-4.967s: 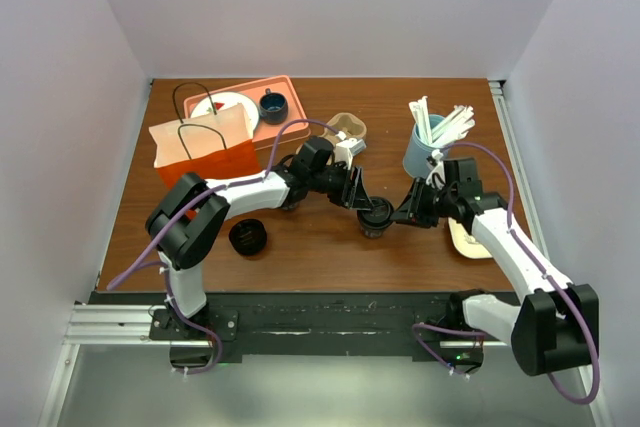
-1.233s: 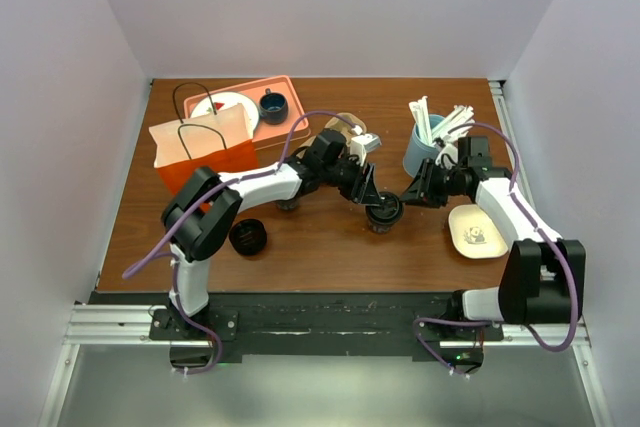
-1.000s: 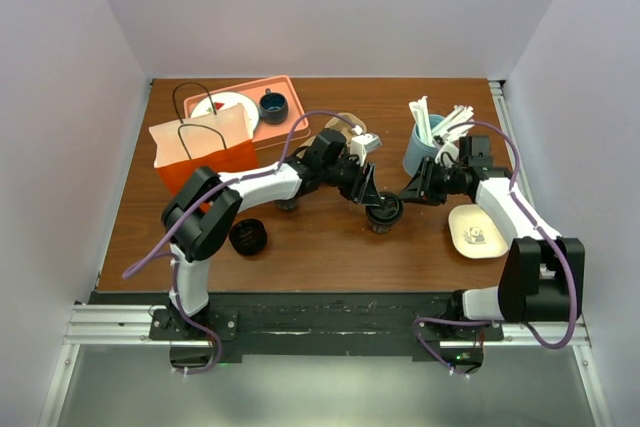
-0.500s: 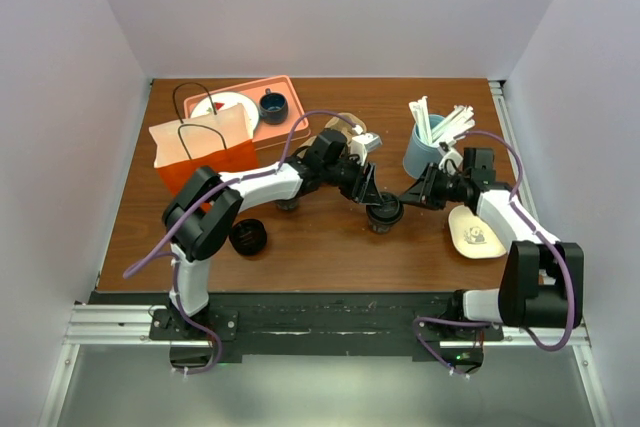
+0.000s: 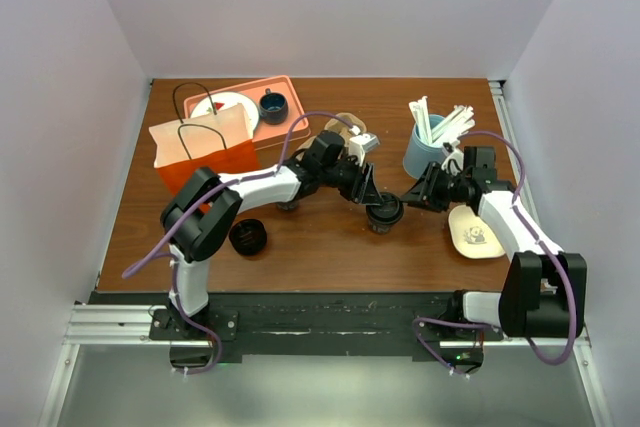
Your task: Pack the takeout coffee
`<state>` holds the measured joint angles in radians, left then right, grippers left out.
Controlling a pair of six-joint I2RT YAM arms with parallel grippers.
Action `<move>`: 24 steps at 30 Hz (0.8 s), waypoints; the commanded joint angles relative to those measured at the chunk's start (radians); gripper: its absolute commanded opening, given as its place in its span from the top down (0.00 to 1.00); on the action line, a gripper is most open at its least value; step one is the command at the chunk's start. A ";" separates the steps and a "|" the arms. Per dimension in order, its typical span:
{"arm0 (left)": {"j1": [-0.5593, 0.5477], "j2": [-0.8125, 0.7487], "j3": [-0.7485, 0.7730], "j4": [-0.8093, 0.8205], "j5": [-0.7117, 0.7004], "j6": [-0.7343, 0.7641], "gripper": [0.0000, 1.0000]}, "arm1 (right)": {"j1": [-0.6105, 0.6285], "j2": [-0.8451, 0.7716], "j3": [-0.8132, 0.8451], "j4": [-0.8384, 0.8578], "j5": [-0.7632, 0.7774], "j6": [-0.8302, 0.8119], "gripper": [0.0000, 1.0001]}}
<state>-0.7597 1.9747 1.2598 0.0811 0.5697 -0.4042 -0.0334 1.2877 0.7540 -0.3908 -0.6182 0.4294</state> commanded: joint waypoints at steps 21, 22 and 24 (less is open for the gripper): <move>-0.009 0.190 -0.180 -0.380 -0.315 0.096 0.61 | 0.003 -0.255 -0.189 0.036 -0.021 0.192 0.69; -0.009 0.190 -0.180 -0.379 -0.314 0.096 0.61 | 0.004 -0.258 -0.205 0.061 -0.015 0.200 0.69; -0.009 0.190 -0.180 -0.380 -0.315 0.093 0.61 | 0.003 -0.261 -0.220 0.085 -0.015 0.209 0.69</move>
<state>-0.7597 1.9652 1.2194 0.1440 0.5537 -0.4534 -0.0338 1.0454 0.5678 -0.3923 -0.6468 0.6006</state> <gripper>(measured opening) 0.457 0.307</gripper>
